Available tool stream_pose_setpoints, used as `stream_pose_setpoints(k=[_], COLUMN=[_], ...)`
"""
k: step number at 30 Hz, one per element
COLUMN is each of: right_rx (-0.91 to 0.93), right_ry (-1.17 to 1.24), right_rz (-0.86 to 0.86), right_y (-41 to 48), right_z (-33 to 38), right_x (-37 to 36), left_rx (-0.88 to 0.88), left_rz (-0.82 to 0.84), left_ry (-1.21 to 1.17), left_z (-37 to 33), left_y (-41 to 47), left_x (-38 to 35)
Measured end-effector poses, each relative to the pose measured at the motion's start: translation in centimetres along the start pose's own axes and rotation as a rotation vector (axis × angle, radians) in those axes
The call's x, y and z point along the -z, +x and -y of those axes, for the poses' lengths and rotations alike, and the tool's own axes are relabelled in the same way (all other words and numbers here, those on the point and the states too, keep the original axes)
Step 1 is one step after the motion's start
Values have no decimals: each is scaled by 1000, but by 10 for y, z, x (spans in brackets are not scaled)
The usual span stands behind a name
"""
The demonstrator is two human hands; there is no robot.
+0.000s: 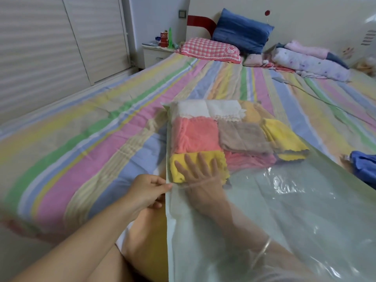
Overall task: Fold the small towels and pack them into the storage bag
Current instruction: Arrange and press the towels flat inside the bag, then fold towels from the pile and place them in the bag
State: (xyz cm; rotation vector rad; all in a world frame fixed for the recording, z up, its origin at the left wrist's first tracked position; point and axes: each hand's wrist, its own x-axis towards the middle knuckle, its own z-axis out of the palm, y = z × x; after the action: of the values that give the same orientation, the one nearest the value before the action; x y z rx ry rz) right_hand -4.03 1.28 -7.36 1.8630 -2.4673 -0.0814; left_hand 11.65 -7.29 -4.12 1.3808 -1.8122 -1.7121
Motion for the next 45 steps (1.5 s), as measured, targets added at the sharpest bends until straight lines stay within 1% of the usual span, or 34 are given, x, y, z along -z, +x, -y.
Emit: stream_pose_setpoints(k=[3, 5, 7, 9, 10, 12, 13, 15, 18, 19, 24, 25, 26, 27, 29, 30, 31, 32, 35, 37, 38, 40, 42, 45], right_rx=[-17, -21, 10, 37, 45, 30, 21, 21, -13, -70, -301, -332, -328, -338, -379, -406, -456, -520, -717, -771, -783, -811, -881, -976], right_ry=[28, 3, 4, 69, 97, 128, 126, 116, 68, 86, 164, 267, 366, 408, 405, 403, 399, 387, 322, 238, 195, 142, 137, 163], right_rz=[-33, -11, -43, -18, 1, -21, -41, -28, -30, -4, 72, 144, 164, 197, 242, 236, 214, 146, -217, -427, -484, -519, -520, -431], right_y=[7, 8, 5, 2, -1, -16, -30, -62, -121, -138, -225, -244, -262, -279, -305, -315, -321, -326, -333, -333, -330, -324, -318, -315], right_z=[8, 6, 6, 2, -3, -14, -19, -37, -70, -86, -153, -164, -172, -177, -186, -190, -195, -202, -229, -251, -263, -291, -318, -357], right_x=[-5, -7, 2, 8, 8, 10, 18, 23, 26, 27, 42, 45, 49, 57, 82, 95, 107, 114, 111, 95, 88, 74, 69, 65], left_rx=[28, 26, -6, -125, -229, -490, -596, -733, -835, -852, -899, -907, -920, -931, -958, -970, -978, -982, -977, -969, -962, -949, -949, -927], left_rz=[-6, -13, -55, -173, -251, -345, -345, -272, -53, 9, 214, 261, 306, 348, 398, 413, 430, 446, 474, 479, 481, 482, 474, 465], left_ry=[62, 141, 265, 492, 537, 477, 457, 466, 444, 456, 540, 566, 598, 628, 669, 685, 697, 703, 714, 731, 736, 742, 742, 734], left_z=[-2, -4, -9, -14, -16, -28, -36, -48, -61, -64, -75, -78, -81, -84, -89, -90, -92, -92, -92, -91, -90, -88, -87, -88], left_y=[0, 0, -3, -8, -11, -21, -25, -31, -42, -46, -56, -59, -63, -67, -74, -77, -80, -82, -87, -89, -88, -87, -85, -81], left_x=[-1, -2, -4, -9, -13, -26, -34, -57, -103, -119, -195, -208, -221, -233, -256, -266, -275, -284, -306, -317, -321, -327, -329, -328])
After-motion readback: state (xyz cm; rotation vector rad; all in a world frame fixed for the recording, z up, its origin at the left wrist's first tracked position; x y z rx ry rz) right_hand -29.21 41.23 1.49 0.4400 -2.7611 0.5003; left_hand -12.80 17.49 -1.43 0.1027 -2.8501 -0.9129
